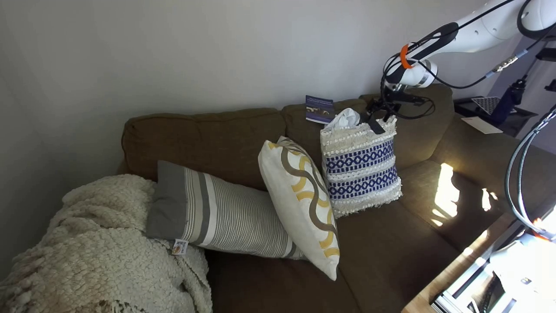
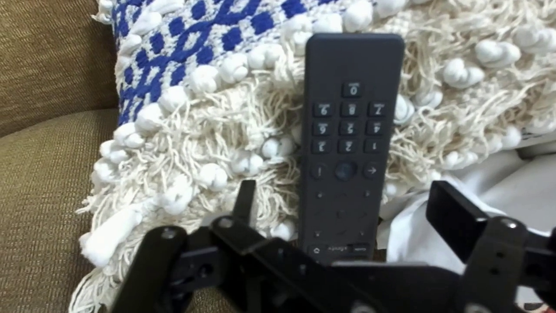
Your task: Put the black remote control on the seat of the sofa
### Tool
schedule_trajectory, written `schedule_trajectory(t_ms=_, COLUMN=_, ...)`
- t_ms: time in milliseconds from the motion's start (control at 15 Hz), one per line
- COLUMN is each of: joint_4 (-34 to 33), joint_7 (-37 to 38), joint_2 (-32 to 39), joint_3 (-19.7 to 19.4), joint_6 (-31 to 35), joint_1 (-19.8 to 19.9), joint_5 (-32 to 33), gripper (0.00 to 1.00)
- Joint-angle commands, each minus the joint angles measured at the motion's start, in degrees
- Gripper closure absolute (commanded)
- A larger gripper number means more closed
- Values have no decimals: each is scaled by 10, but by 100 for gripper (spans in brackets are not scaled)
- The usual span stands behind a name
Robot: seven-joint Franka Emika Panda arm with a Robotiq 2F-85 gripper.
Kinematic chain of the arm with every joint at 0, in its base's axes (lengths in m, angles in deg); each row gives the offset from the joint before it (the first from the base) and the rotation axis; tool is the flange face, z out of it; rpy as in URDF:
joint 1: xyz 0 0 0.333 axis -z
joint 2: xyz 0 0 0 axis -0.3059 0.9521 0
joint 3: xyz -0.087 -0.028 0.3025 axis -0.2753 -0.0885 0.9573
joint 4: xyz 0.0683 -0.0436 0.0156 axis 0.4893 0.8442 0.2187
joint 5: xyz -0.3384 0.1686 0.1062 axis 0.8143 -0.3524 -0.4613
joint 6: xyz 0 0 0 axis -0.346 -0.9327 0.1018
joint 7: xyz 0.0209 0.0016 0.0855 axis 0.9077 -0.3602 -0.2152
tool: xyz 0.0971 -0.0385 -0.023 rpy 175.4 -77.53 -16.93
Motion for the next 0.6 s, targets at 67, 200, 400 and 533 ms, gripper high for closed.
schedule_trajectory(t_ms=67, joint_4=2, joint_7=-20, joint_2=22, joint_3=23, joint_6=36, joint_1=19, joint_5=-29, gripper=0)
schedule_trajectory(t_ms=200, joint_4=1, joint_7=-20, joint_2=28, joint_3=29, joint_6=54, joint_1=21, joint_5=-33, gripper=22)
schedule_trajectory(t_ms=400, joint_4=3, joint_7=-18, joint_2=30, joint_3=33, joint_6=72, joint_1=22, joint_5=-32, gripper=44)
schedule_trajectory(t_ms=533, joint_4=8, joint_7=-17, joint_2=23, joint_3=33, joint_6=75, joint_1=21, joint_5=-27, gripper=58)
